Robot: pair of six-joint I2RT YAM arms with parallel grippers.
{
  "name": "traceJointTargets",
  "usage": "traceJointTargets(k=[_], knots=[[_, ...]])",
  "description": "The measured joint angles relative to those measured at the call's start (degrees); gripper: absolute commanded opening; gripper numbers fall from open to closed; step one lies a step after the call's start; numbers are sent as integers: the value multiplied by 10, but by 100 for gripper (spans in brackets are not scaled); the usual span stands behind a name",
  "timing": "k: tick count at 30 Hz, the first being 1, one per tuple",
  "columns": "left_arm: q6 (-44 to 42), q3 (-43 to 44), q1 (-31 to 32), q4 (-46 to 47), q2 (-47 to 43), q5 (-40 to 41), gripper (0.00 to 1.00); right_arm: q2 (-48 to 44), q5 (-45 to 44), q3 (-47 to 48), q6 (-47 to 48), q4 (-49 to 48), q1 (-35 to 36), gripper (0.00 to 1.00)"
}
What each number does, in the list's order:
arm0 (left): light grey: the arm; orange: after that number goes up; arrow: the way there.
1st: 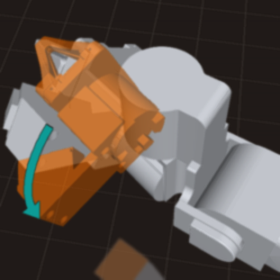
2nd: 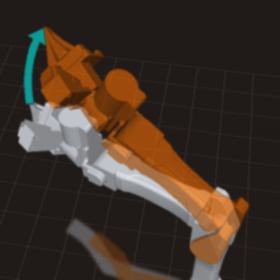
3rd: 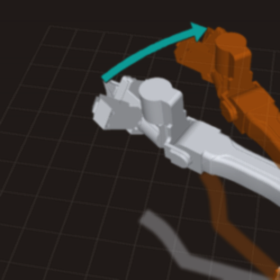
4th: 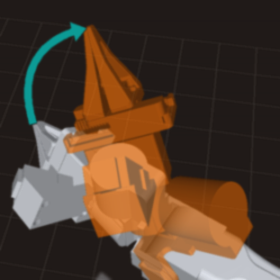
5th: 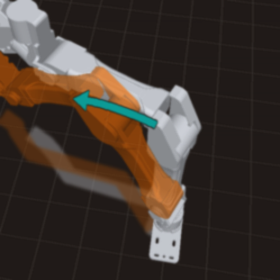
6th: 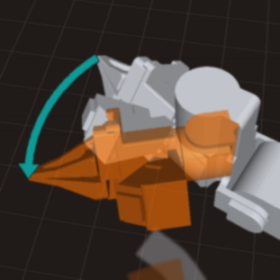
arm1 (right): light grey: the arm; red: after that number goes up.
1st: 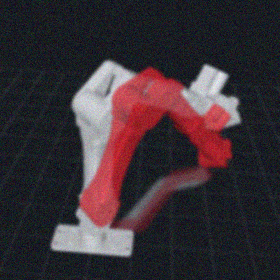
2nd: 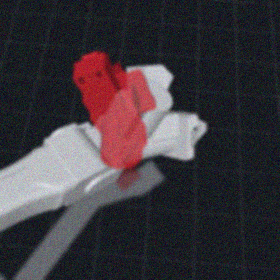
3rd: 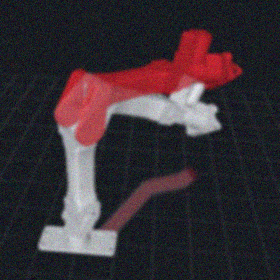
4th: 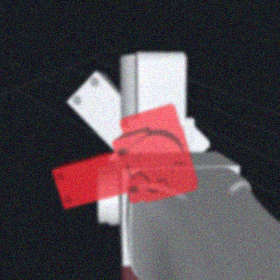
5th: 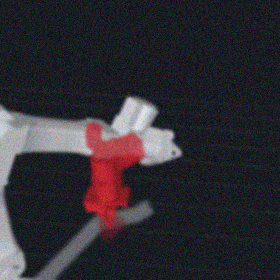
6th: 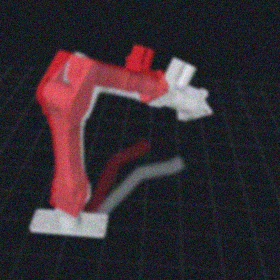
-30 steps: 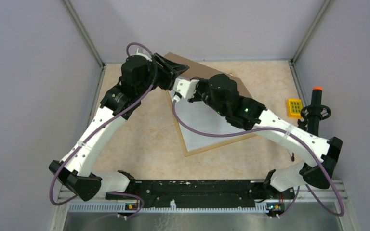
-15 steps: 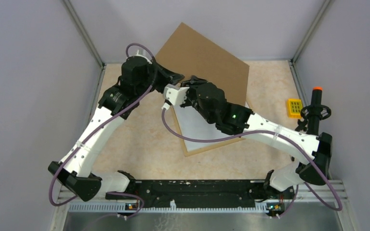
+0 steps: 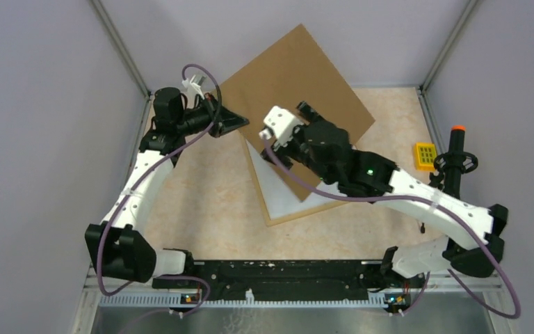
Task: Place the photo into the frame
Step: Turn over the photo frame item on the photo frame.
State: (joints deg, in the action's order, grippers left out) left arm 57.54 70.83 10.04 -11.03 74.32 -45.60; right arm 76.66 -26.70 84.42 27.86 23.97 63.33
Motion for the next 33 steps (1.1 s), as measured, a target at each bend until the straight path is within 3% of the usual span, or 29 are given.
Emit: traceJointTargets(k=[3,10,15,18,25,31,33], knots=[[-95,-18,-38,24,30,-50,0,-58,-28,0,-42,-9,-5,99],[-177,-78,-80,18,131,-86,0,-198,-45,14,-83,-160,-54,99],[-212,-56,-95,9,203,-156,0,-137,-18,51,-114,-205,-189,99],[-238,-28,-97,3,240,-186,0,-96,15,17,-136,-224,-237,99],[-263,-34,-121,9,280,-214,4,-28,79,-110,-156,-227,-256,99],[-266,-43,-145,2,343,-216,2,-23,114,-104,-186,-240,-275,99],[-277,-42,-154,-11,371,-219,9,-11,113,-90,-190,-241,-278,99]])
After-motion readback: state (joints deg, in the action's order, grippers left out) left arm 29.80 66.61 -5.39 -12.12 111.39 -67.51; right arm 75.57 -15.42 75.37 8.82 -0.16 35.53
